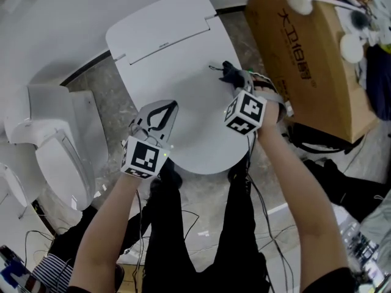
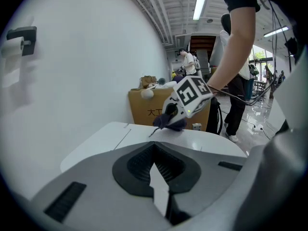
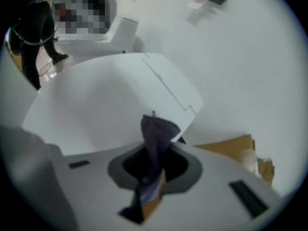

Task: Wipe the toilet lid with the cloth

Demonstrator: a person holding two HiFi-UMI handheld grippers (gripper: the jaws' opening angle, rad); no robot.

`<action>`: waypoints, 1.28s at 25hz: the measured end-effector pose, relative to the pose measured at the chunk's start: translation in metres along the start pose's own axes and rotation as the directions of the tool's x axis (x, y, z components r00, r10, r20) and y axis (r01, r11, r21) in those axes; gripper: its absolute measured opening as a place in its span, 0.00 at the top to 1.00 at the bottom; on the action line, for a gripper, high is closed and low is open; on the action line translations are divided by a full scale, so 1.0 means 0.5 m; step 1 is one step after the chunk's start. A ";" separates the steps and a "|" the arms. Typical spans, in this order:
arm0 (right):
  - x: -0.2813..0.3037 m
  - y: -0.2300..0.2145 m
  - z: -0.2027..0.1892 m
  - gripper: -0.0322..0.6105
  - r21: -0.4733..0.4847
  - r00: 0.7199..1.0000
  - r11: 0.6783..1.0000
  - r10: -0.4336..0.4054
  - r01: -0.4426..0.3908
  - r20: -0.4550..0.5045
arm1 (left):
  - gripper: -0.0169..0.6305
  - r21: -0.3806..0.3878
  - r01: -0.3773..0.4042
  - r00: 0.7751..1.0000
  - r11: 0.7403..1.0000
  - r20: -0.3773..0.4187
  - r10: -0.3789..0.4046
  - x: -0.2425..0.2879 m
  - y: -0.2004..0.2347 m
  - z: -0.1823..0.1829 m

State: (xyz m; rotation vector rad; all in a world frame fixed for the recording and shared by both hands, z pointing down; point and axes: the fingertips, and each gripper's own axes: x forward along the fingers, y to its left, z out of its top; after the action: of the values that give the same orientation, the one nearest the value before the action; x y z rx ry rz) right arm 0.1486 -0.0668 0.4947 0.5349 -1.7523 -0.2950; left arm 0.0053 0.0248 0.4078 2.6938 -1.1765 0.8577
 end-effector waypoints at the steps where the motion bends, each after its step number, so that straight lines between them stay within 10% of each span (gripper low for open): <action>1: 0.010 -0.027 -0.015 0.84 0.002 1.000 1.000 -0.010 0.010 -0.020 | 0.94 0.001 0.000 1.000 1.000 0.000 0.000 0.000 0.001 0.000; 32: 0.021 0.127 -0.104 0.84 0.011 0.993 0.996 0.084 -0.083 -0.078 | 0.94 0.011 0.029 1.000 1.000 -0.008 -0.028 0.030 -0.022 0.014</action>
State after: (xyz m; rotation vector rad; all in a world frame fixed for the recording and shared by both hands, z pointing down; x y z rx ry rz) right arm 0.1843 -0.0132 0.5464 0.4712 -1.6956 -0.2060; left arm 0.0243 0.0206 0.4116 2.7069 -1.1322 0.8727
